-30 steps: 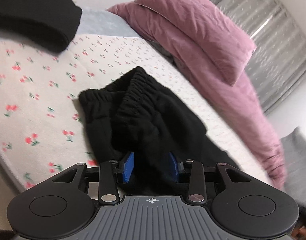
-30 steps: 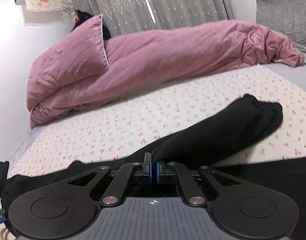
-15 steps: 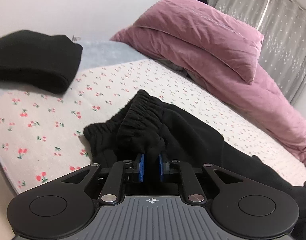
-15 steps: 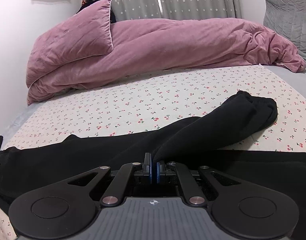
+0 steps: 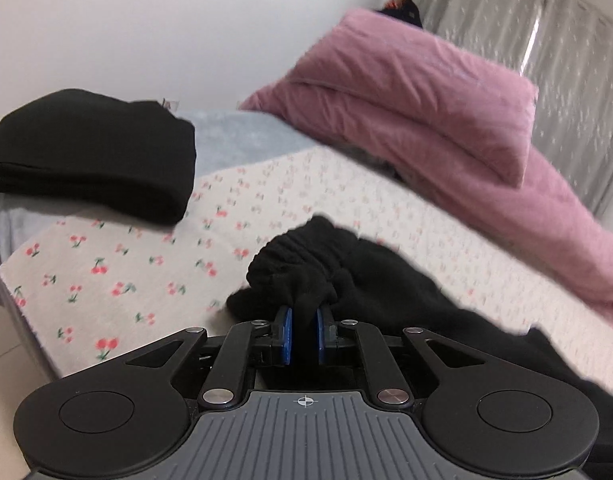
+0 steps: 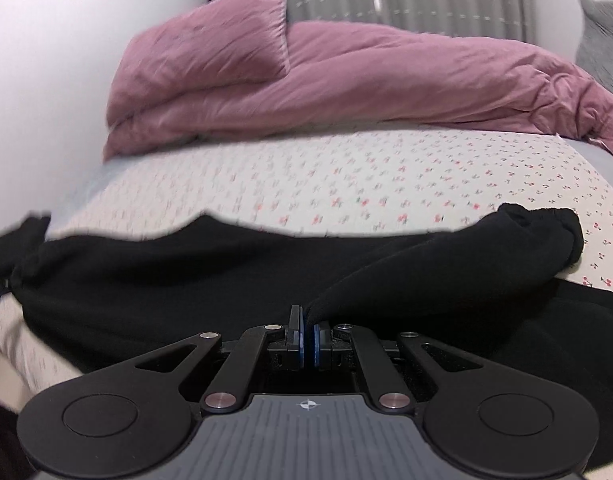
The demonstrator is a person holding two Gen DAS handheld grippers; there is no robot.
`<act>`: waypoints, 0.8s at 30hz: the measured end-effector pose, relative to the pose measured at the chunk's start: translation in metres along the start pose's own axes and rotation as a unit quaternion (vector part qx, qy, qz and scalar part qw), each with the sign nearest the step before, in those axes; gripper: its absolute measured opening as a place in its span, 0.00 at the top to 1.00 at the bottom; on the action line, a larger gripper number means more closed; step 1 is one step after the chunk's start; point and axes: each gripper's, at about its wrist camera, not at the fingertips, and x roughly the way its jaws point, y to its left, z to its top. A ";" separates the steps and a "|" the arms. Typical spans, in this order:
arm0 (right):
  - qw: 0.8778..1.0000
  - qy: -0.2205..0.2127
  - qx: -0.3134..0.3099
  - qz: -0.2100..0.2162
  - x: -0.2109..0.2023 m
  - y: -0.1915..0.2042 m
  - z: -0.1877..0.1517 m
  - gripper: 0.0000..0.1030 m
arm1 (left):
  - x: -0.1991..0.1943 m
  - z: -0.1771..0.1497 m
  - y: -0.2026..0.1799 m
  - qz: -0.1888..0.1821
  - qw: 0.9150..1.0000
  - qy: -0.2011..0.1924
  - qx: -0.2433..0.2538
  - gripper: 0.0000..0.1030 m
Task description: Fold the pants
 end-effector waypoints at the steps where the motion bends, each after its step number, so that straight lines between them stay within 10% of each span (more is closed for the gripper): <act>1: 1.000 0.007 -0.003 0.000 0.001 0.000 -0.004 0.96 | 0.000 -0.002 0.001 0.001 1.000 0.006 0.008 0.89; 12: 0.994 0.109 -0.016 -0.023 0.037 -0.003 -0.028 0.90 | 0.008 -0.018 -0.007 0.044 0.995 0.050 0.072 0.73; 15: 0.995 0.091 0.001 -0.035 0.024 -0.010 -0.025 0.55 | -0.004 -0.020 -0.017 0.066 0.994 0.016 0.088 0.43; 24: 0.993 0.052 0.031 -0.097 0.006 -0.046 -0.014 0.40 | -0.026 -0.029 -0.081 -0.030 0.986 0.008 0.163 0.27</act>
